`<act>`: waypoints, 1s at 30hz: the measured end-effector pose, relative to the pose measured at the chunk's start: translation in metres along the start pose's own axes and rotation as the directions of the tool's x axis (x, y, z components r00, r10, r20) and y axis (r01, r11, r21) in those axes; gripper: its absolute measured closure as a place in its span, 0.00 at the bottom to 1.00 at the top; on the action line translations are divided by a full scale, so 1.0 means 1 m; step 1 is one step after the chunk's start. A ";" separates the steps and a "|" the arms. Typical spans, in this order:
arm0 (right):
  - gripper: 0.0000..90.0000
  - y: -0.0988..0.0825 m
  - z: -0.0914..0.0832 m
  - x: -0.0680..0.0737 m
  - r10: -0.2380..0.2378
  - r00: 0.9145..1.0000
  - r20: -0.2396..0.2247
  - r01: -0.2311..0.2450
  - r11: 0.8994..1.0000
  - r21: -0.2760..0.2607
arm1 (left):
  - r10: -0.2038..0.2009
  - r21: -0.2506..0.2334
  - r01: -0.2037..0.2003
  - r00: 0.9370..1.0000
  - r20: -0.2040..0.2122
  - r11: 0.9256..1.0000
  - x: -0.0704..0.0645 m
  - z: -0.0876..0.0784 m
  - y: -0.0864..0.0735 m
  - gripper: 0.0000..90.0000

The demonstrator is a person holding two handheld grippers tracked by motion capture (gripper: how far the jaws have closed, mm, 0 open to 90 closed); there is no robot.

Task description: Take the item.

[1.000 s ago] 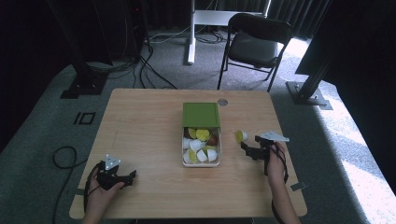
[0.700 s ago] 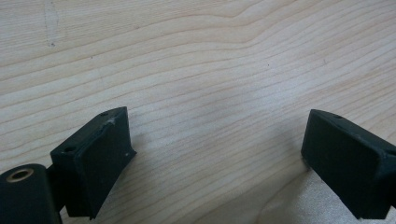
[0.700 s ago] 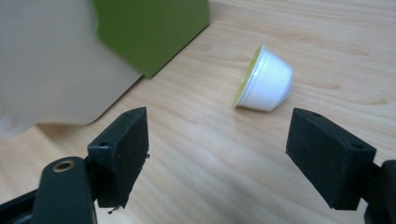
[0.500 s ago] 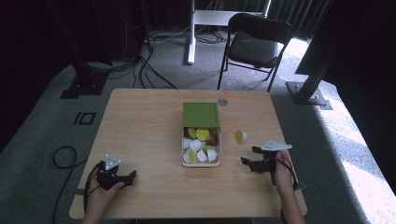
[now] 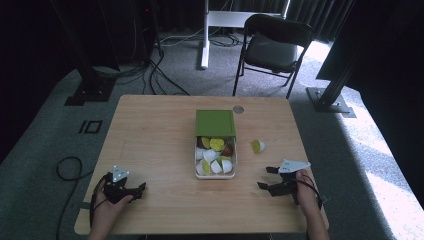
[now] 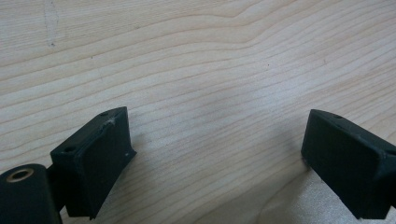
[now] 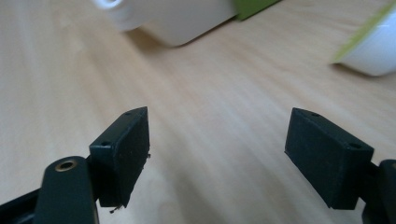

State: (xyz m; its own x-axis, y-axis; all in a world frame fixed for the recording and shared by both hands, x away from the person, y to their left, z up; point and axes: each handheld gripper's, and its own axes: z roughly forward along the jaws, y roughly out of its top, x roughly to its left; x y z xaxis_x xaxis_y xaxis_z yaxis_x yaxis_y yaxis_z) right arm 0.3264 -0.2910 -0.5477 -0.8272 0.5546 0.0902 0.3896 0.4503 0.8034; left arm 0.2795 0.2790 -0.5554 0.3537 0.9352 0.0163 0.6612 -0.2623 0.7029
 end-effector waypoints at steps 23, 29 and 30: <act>0.23 -0.017 -0.003 0.014 -0.167 0.984 -0.065 0.174 0.977 0.126 | -0.001 0.000 0.001 1.000 0.000 1.000 0.000 0.000 0.000 0.11; 0.23 -0.024 -0.009 0.018 -0.169 0.982 -0.079 0.177 0.978 0.110 | -0.001 -0.001 0.001 1.000 0.000 1.000 0.000 0.000 0.000 0.11; 0.23 -0.024 -0.009 0.018 -0.169 0.982 -0.079 0.177 0.978 0.110 | 0.000 0.000 0.000 1.000 0.000 1.000 0.000 0.000 0.000 0.11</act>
State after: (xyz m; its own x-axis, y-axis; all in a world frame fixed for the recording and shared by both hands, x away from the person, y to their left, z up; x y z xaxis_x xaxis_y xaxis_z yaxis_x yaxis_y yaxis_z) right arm 0.2983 -0.2987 -0.5602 -0.9106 0.4133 -0.0005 0.2791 0.6159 0.7367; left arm 0.2795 0.2790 -0.5554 0.3534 0.9353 0.0160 0.6611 -0.2618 0.7032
